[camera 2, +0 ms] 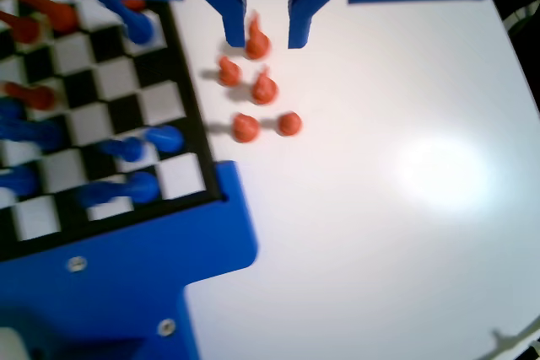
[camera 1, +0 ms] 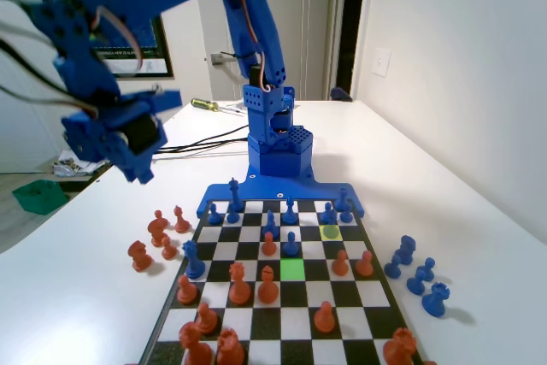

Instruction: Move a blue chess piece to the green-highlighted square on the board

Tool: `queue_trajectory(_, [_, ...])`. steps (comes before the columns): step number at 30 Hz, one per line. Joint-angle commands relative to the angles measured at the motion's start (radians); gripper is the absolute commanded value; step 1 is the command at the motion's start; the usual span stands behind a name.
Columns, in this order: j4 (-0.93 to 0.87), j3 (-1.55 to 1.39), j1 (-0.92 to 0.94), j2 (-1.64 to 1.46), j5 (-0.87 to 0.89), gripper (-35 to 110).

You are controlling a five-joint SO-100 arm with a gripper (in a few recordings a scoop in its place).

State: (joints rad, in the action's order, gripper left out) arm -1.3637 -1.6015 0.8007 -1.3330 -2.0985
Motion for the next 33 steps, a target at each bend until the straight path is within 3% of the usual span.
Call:
queue_trajectory(1, [-0.094, 0.069, -0.083, -0.155, 0.064, 10])
queue_trajectory(9, [-0.097, -0.005, -0.364, -0.304, 0.348, 8])
queue_trajectory(17, [0.077, -0.245, -0.65, -0.439, 0.569, 8])
queue_trajectory(33, [0.436, -0.666, -0.968, -0.612, 0.747, 8])
